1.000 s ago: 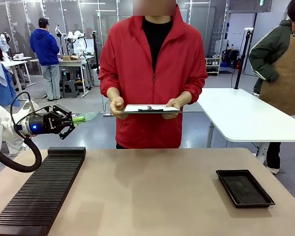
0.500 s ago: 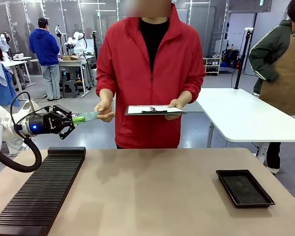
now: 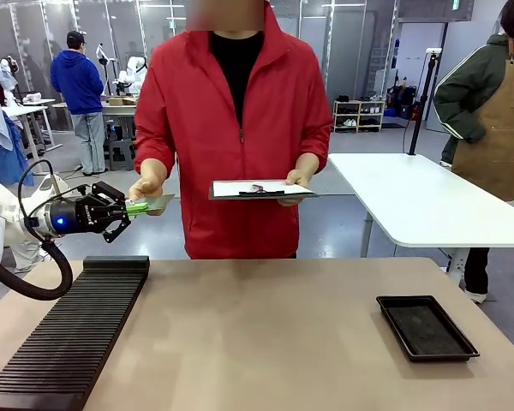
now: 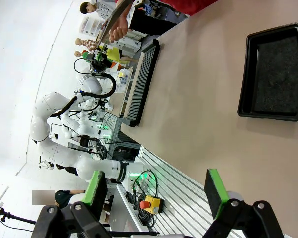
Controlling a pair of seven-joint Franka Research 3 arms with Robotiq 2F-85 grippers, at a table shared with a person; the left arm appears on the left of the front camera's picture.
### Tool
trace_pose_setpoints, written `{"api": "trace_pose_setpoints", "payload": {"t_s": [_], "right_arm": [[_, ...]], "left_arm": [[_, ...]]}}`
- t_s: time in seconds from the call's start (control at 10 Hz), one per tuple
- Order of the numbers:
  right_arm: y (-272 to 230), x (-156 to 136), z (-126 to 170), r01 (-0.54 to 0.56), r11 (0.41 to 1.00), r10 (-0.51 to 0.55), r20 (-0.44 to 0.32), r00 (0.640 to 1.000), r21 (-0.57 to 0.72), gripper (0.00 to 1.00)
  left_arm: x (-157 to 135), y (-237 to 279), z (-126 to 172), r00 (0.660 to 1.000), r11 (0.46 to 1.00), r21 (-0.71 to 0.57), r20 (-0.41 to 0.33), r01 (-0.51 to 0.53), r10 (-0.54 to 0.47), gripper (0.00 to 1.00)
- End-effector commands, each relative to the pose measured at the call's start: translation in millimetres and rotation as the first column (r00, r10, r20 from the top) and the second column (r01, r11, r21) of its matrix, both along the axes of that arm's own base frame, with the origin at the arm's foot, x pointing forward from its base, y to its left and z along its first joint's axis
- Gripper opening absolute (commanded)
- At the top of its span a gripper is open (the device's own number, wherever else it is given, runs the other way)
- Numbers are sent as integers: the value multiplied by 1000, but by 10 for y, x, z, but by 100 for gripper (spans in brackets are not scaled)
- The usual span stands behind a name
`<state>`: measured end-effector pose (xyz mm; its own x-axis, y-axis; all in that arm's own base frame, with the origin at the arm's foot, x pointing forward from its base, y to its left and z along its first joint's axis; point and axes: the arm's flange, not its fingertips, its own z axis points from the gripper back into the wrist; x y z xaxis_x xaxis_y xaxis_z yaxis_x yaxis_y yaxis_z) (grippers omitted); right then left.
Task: Inspect the PCB.
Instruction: Release the Blank PCB you were holding.
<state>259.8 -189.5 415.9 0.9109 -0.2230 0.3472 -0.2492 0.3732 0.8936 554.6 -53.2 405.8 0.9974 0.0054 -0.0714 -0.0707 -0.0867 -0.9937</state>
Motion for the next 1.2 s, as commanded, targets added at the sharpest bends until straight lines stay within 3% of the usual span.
{"api": "trace_pose_setpoints", "payload": {"t_s": [0.0, 0.7, 0.8, 0.9, 1.0, 1.1], "right_arm": [[-7, 6, 16, -4, 1000, 3, 26, 1000, 9, 100], [-7, 6, 16, -4, 1000, 3, 26, 1000, 9, 100], [-7, 6, 16, -4, 1000, 3, 26, 1000, 9, 100], [-7, 6, 16, -4, 1000, 3, 26, 1000, 9, 100], [-7, 6, 16, -4, 1000, 3, 26, 1000, 9, 100], [-7, 6, 16, -4, 1000, 3, 26, 1000, 9, 100]], "left_arm": [[-41, 3, 19, 1000, 1000, -9, 1, 8, -8, 3], [-41, 3, 19, 1000, 1000, -9, 1, 8, -8, 3], [0, 0, 0, 1000, 1000, 0, 0, 0, 0, 35], [-11, 3, 7, 1000, 1000, 6, -2, 21, -21, 33], [-13, 20, 15, 1000, 1000, 2, -1, 18, -18, 64], [-21, 35, 36, 1000, 1000, -1, 3, 16, -16, 61]]}}
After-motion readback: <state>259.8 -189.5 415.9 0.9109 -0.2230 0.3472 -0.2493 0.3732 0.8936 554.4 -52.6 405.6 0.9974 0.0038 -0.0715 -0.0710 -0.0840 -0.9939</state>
